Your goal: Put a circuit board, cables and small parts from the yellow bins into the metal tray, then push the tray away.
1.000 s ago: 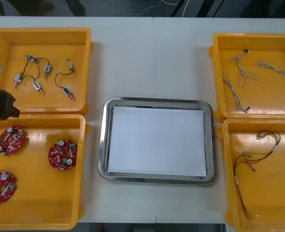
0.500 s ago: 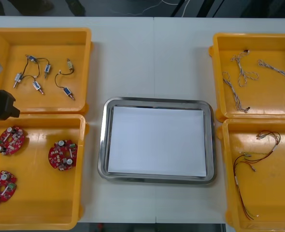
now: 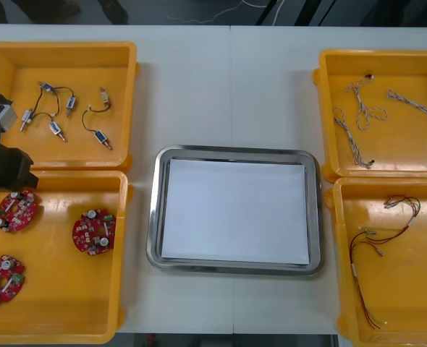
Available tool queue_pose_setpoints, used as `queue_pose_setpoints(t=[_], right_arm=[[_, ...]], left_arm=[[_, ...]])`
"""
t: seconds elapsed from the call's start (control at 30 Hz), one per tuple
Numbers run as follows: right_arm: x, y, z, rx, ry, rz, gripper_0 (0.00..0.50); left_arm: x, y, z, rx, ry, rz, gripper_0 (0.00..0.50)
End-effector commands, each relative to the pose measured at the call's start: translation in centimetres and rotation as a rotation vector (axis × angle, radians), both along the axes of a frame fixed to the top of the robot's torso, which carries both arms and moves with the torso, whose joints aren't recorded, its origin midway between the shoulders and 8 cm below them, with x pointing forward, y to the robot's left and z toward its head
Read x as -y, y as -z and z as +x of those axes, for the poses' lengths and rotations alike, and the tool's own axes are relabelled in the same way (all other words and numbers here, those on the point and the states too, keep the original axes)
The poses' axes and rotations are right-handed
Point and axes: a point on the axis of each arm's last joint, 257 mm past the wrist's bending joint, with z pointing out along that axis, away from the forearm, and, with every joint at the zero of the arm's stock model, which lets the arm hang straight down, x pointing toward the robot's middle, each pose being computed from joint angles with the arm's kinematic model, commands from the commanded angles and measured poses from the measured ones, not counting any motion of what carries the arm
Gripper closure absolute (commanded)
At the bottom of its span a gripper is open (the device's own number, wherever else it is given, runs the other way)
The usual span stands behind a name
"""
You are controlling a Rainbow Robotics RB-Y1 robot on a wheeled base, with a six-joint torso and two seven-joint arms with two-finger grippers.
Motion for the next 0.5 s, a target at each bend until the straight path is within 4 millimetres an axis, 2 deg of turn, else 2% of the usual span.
queue_pose_setpoints(t=[0.03,0.23,0.37,0.5], right_arm=[[2.1,-0.4,-0.2,0.012,-0.015,-0.037,0.000],[2.9,0.2,-0.6,0.024,-0.048,-0.060,0.000],[3.7,0.8,-1.0,0.014,-0.083,-0.092,0.000],[4.5,2.3,-1.6,-0.024,-0.126,-0.084,0.000]], left_arm=[[-0.2,-0.4,0.4,0.022,-0.072,-0.022,0.000],[-0.7,-1.7,0.3,0.039,-0.106,-0.040,0.000],[-1.3,-2.2,-0.6,0.023,-0.148,-0.042,0.000],[-1.5,-2.6,-1.3,0.042,-0.223,-0.066,0.000]])
